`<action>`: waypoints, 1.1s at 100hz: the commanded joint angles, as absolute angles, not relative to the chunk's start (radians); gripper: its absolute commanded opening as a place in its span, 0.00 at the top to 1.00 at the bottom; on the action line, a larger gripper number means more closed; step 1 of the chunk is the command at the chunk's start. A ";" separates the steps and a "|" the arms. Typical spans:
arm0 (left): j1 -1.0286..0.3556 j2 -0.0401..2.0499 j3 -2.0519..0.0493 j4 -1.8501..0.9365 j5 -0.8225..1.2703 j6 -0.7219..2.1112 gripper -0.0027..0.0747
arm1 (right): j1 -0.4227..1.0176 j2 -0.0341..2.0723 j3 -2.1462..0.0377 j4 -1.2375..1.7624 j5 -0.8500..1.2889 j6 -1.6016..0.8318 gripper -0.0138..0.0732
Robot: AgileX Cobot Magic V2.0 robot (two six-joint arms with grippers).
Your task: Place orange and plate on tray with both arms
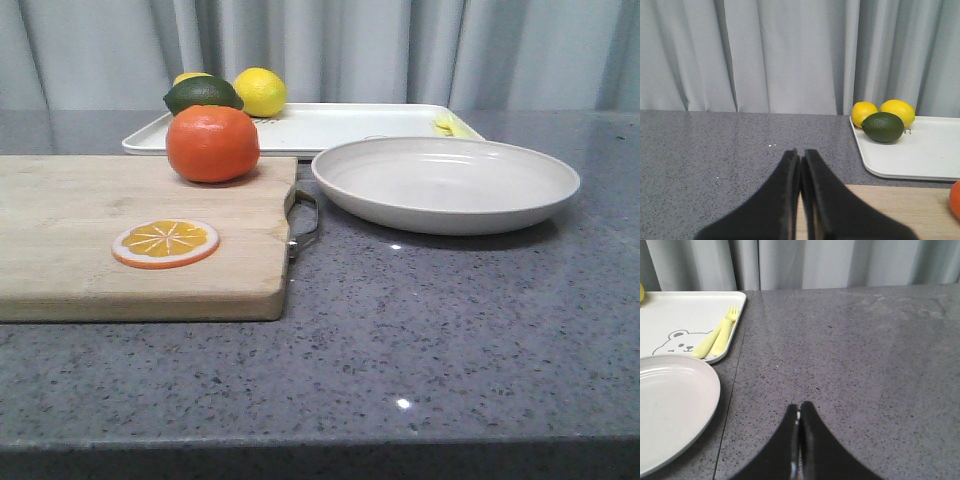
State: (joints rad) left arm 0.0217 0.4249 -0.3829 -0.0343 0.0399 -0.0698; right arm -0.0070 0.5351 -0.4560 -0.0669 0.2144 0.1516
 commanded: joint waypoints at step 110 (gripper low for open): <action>-0.143 0.735 -0.655 -0.081 0.212 -0.072 0.24 | -0.013 0.545 -0.491 -0.078 0.122 0.149 0.92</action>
